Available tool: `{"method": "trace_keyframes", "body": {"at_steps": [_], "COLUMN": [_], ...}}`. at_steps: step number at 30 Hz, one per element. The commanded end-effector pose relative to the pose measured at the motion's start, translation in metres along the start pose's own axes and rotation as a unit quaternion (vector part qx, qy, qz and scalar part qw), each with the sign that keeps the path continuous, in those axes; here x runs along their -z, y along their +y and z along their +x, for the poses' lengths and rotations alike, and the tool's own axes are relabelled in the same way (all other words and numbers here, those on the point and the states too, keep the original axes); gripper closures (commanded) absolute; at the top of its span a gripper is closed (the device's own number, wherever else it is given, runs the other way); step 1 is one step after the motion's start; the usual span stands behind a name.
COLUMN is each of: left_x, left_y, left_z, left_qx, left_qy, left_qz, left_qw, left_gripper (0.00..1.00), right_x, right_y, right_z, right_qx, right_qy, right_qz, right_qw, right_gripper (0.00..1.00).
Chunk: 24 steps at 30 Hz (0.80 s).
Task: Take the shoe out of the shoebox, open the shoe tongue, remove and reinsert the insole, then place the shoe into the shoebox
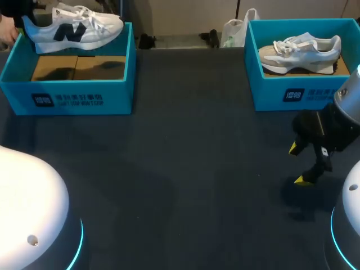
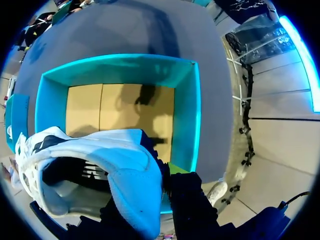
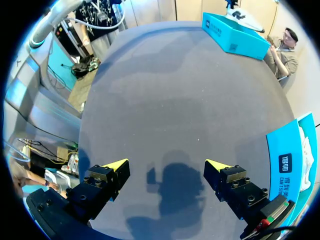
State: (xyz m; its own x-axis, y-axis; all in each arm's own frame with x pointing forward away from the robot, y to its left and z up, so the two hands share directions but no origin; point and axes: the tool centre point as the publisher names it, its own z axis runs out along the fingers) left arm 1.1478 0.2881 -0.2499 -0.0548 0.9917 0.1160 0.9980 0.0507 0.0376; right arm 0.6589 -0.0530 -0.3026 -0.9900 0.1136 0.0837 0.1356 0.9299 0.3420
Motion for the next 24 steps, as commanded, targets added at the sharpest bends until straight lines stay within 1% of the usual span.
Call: {"method": "trace_keyframes", "body": {"at_steps": [1, 4, 11, 13, 24], "left_x": [-0.008, -0.014, -0.024, -0.022, -0.022], "left_y": [0.002, -0.001, -0.024, -0.027, -0.027], "left_z": [0.006, 0.009, 0.012, 0.012, 0.012], "left_qx": [-0.004, -0.006, -0.027, -0.028, -0.028], "left_qy": [-0.003, 0.002, 0.011, 0.014, 0.014], "left_qz": [-0.002, 0.004, -0.002, 0.004, 0.004], "left_qw": [1.0, 1.0, 1.0, 0.999, 0.999], "left_gripper": [1.0, 1.0, 1.0, 1.0, 1.0], "right_x": [-0.001, -0.001, -0.001, -0.001, -0.001], "right_y": [0.0, 0.0, 0.0, 0.0, 0.0], "right_z": [0.001, 0.001, 0.001, 0.001, 0.001], "right_qx": [0.0, 0.0, 0.0, 0.0, 0.0], "right_qy": [-0.001, -0.001, -0.001, -0.001, -0.001], "right_qz": [0.001, 0.001, 0.001, 0.001, 0.001], "right_qw": [1.0, 1.0, 1.0, 1.0, 1.0], "right_gripper": [0.0, 0.0, 0.0, 0.0, 0.0]}}
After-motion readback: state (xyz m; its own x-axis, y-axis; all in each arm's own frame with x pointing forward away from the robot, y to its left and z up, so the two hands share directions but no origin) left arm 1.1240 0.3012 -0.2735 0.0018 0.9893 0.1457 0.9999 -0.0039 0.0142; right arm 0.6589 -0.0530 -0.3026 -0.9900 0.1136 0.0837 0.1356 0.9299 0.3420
